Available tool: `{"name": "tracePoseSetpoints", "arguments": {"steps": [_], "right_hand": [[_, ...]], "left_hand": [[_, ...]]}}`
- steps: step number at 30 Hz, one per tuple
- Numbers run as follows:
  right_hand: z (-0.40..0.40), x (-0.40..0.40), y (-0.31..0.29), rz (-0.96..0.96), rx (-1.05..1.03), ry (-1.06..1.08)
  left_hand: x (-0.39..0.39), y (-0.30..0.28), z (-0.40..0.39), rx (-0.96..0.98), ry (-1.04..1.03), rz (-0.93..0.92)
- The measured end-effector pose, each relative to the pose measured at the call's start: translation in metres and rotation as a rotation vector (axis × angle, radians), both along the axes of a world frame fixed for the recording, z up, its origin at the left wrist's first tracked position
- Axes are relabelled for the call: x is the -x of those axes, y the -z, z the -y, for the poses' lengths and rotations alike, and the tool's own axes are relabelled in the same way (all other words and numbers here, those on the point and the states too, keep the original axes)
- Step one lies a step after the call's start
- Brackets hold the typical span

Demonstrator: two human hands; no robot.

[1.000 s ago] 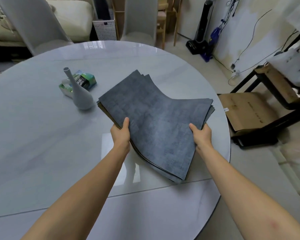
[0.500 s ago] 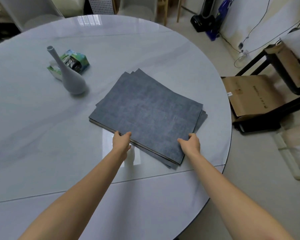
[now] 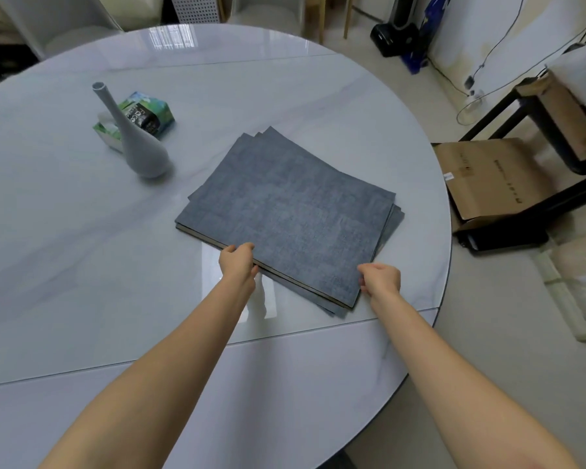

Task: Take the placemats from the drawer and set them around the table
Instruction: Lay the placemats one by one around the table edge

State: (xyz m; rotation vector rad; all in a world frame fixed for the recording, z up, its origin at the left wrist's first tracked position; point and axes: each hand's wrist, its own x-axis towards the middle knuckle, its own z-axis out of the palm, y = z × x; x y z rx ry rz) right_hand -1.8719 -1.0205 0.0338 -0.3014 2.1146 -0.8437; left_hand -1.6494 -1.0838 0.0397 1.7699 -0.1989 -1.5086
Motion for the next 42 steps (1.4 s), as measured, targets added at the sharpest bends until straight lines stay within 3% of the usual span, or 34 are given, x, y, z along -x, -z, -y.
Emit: {"name": "tracePoseSetpoints", "arguments": {"steps": [5,10,14,18,21,26,29,33,38,42], "right_hand": [[0.001,-0.007,-0.005,-0.012,0.010,-0.060],[-0.003,-0.014,-0.011,0.242,0.023,0.103],[0.000,-0.012,-0.018,0.331,0.108,0.195],[0.004,-0.021,-0.026,0.276,0.055,-0.023],[0.006,-0.028,-0.033,0.162,0.135,-0.177],[0.005,-0.012,-0.070,0.480,0.313,-0.170],[-0.002,0.008,-0.076,0.528,0.301,-0.234],[-0.011,0.019,-0.076,0.485,0.253,-0.337],[-0.035,0.000,-0.059,0.153,0.171,-0.289],[-0.052,-0.031,-0.048,-0.025,0.163,-0.253]], "left_hand": [[-0.002,0.000,-0.003,0.018,-0.032,0.037],[-0.004,-0.003,-0.001,0.019,-0.068,0.009],[-0.005,-0.001,-0.004,0.008,-0.045,0.015],[-0.007,0.002,-0.006,-0.003,-0.029,0.001],[-0.003,-0.001,-0.010,-0.047,-0.007,-0.025],[-0.009,-0.011,-0.010,-0.043,-0.026,-0.156],[-0.018,-0.017,-0.005,0.004,-0.114,-0.159],[-0.030,-0.026,-0.017,0.100,-0.080,-0.071],[-0.049,-0.058,-0.058,0.297,-0.003,0.044],[-0.074,-0.065,-0.113,0.269,-0.074,-0.010]]}}
